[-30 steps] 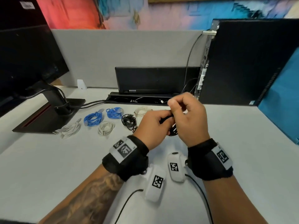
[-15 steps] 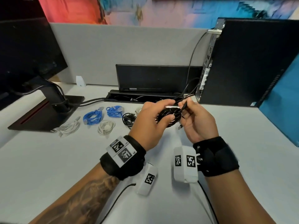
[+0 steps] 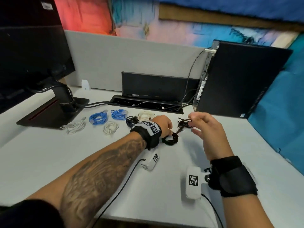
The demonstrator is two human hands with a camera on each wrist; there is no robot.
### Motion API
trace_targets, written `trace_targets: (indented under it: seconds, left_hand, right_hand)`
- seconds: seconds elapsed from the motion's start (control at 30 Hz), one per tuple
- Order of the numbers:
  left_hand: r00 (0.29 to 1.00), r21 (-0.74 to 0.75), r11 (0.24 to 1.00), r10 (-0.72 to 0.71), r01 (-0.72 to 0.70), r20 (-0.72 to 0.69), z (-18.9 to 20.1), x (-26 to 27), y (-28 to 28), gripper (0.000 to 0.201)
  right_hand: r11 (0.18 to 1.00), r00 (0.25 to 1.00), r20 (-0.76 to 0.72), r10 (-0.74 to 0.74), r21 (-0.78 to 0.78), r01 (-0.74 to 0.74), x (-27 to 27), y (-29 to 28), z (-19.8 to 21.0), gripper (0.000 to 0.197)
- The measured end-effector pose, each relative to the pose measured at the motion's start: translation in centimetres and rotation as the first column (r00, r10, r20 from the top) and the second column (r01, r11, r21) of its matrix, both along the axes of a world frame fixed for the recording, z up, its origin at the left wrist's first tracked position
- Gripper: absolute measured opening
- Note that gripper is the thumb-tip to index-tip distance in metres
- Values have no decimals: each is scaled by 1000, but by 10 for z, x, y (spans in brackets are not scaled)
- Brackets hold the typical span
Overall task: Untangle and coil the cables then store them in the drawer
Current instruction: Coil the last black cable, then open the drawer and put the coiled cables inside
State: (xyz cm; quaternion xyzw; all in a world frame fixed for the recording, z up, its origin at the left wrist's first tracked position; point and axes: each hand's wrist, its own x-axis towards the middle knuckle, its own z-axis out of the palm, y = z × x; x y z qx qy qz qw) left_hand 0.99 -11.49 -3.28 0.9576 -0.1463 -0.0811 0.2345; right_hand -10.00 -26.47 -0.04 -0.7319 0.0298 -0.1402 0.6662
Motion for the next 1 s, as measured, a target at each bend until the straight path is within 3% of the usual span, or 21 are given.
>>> trace_targets:
  seconds: [0.13,0.2,0.3,0.4,0.47,0.57,0.63,0.73,0.83,0.93,1.0]
  left_hand:
    - [990,216,976,-43,14,134,11,-3,-5,27]
    - [990,151,988,-29,8,135,26,-13,6,27]
    - [992,-96,995,-2,14,125,52,-40,43,23]
    - [980,-332,943,94,-31,175,67,-78,105,16]
    - [962,-424,903,169,-64,214,68,-106,152,13]
    - [910,-504,850,320,-153,263,56,-146,223,14]
    - [856,-538,805,445,-252,265,39,-174,270,13]
    - [709,-601,682,658,-417,255,6,-221,340,12]
    - [478,-583,504,852,-637,214,-38,-281,418,12]
    - [193,-384,273,953,-882,235,-91,-361,496,15]
    - [1,-156,30,984,-987,179,-127,-417,530,34]
  right_hand:
    - [937,962,-44,270,-216,-273,-61,22,-9,9]
    - [867,913,-114,392,-286,-408,-89,39,-20,11]
    - [732,776,-285,563,-265,-628,-126,73,-37,2]
    - [487,554,-434,710,-266,-832,-148,115,-59,13]
    - [282,463,-511,724,-393,-875,-149,144,-81,22]
    - [61,479,-554,681,-609,-791,-136,180,-128,29]
    - [-54,464,-576,673,-664,-746,-122,200,-168,29]
    - [-61,459,-631,625,-625,-778,-93,225,-224,26]
    - [15,507,-693,512,-583,-812,-67,244,-274,40]
    - [104,523,-751,402,-530,-842,-47,254,-315,48]
    - [127,519,-777,357,-510,-851,-41,263,-328,45]
